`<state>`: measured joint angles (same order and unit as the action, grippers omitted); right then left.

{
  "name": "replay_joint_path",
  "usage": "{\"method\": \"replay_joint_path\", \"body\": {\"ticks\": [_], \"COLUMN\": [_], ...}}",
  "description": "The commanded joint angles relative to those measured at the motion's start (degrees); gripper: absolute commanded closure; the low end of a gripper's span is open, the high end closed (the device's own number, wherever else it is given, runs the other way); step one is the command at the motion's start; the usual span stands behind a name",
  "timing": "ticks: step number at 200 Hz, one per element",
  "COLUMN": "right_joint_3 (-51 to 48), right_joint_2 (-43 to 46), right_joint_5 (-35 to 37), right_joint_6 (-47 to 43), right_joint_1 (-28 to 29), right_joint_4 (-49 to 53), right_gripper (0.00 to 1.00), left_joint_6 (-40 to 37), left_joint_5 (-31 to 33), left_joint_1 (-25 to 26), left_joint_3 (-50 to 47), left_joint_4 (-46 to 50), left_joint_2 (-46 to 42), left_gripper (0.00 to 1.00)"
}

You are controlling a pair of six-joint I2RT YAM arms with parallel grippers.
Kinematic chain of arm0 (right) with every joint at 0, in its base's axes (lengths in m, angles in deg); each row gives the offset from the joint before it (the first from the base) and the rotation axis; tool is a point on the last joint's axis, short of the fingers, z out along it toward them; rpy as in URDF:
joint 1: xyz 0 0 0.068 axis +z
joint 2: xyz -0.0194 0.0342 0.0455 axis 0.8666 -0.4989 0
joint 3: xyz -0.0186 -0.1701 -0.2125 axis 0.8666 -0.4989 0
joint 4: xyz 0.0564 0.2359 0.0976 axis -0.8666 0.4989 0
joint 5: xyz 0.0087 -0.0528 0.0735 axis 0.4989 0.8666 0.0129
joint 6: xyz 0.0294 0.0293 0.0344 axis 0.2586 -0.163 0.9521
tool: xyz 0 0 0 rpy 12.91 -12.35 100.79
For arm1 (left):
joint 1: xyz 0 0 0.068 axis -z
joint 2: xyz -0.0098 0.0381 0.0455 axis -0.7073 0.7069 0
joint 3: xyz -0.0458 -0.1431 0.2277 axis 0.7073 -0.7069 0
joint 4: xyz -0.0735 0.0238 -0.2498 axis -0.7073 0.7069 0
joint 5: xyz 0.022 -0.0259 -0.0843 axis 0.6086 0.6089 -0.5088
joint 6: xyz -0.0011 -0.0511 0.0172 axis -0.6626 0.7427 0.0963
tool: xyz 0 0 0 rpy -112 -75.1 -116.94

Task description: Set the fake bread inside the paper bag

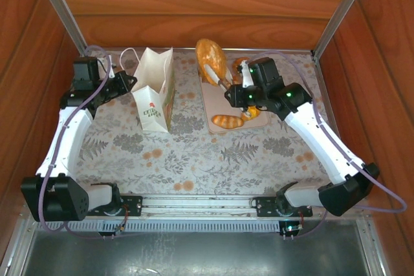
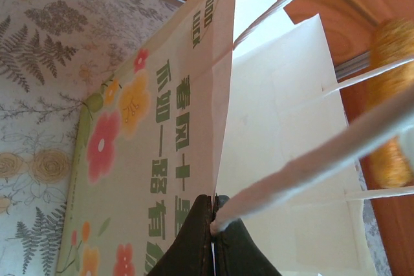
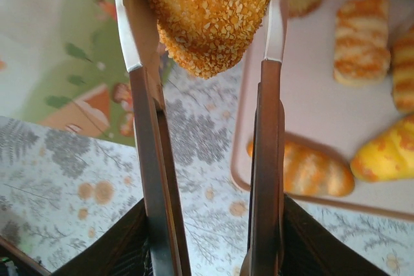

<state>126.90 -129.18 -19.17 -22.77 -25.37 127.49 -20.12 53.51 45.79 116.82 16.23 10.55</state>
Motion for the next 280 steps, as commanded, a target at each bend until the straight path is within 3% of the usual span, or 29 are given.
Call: {"method": "replay_joint_path", "body": {"ticks": [1,50,110,186,243,280], "right_joint_3": [5.65,12.60,14.74,10.08,3.93,4.98], "right_joint_2": [1.28,-0.41,-5.37,-11.61,-11.10,-13.27], "right_joint_5": [3.35,7.05,3.51,4.06,8.65,6.41], "right_joint_6": [-0.12,-1.82,2.04,10.97,14.95,14.85], "right_joint_1": [2.69,9.12,15.20,19.43,20.68,21.20], "right_joint_4": [-5.80,-13.00,-25.46,-38.96,-42.60,-39.81], "right_gripper": [0.86,0.87,0.88,0.88,0.88,0.88], "left_joint_6": [-0.28,0.25,2.37,5.28,8.71,9.44], "left_joint_5": [4.43,12.08,18.73,20.70,22.26,21.80], "left_joint_1": [1.71,5.31,9.41,11.54,11.70,11.70], "left_joint_3": [0.61,0.57,0.93,1.64,1.10,0.20], "left_joint_4": [-0.13,0.07,-0.01,-0.11,-1.43,-2.71], "left_joint_2": [-2.18,-4.17,-4.35,-3.17,-3.11,-2.94], "left_gripper": [1.00,1.00,1.00,1.00,1.00,1.00]}}
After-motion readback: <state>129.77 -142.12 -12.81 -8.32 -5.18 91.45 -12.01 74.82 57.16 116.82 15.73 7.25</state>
